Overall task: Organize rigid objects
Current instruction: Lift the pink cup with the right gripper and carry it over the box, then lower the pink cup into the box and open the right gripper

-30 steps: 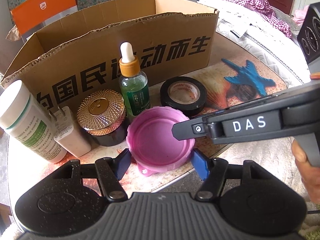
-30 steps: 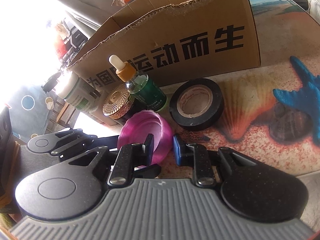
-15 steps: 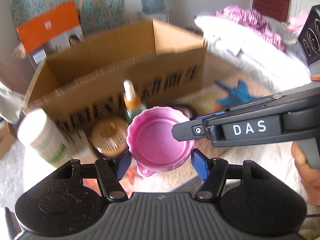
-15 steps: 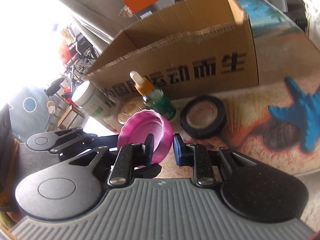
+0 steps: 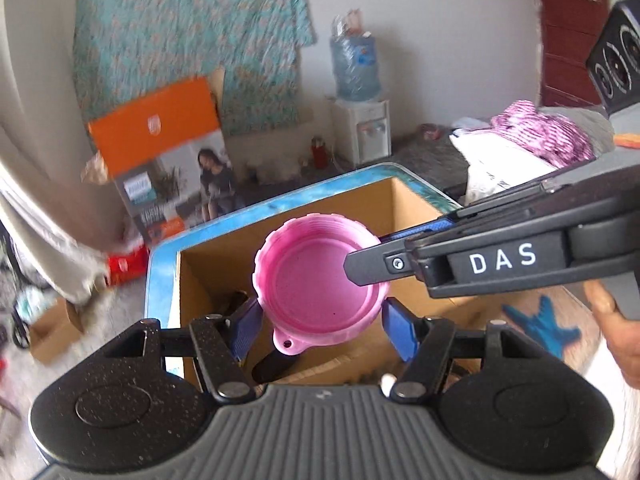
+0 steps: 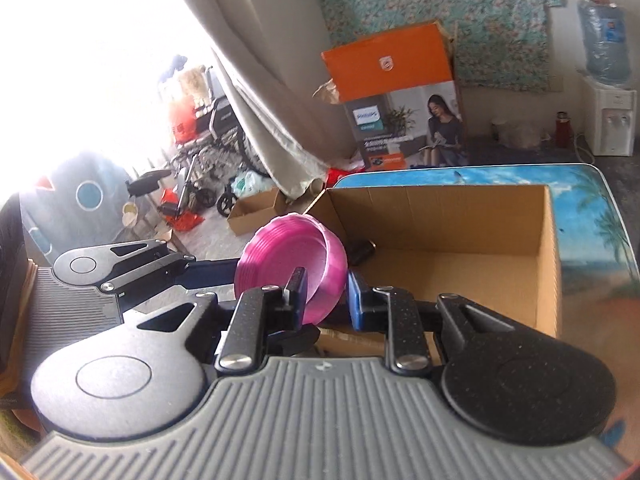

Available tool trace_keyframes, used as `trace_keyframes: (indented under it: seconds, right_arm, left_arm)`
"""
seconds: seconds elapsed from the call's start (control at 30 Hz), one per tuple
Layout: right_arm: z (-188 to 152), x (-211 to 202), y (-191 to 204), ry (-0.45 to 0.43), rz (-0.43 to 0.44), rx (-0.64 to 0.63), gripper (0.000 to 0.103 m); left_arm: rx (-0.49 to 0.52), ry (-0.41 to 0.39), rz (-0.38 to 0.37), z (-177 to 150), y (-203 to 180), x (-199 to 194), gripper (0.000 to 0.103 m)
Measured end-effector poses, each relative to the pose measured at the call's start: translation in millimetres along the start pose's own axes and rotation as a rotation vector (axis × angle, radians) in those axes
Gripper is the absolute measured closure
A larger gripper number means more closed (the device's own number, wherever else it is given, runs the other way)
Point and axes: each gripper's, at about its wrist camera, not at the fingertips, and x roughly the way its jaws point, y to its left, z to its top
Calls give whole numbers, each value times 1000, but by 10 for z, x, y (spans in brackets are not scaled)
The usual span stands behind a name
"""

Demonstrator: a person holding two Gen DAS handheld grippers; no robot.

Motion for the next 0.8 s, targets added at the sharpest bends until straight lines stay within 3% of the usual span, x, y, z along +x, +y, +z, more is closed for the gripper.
trace_keyframes:
  seconds: [0.27,0.57,0.8]
  right_arm:
    - [599,1020,-548,255,40,92,82]
    - [543,2040,-976,438,17,157,82]
    - [490,2527,-1154,499,10,182,82]
  left_arm:
    - [-126,234,-46,274,544,945,36]
    - [-167,432,-23,302,729,1805,36]
    - [-166,502,14,283,736,2117,36]
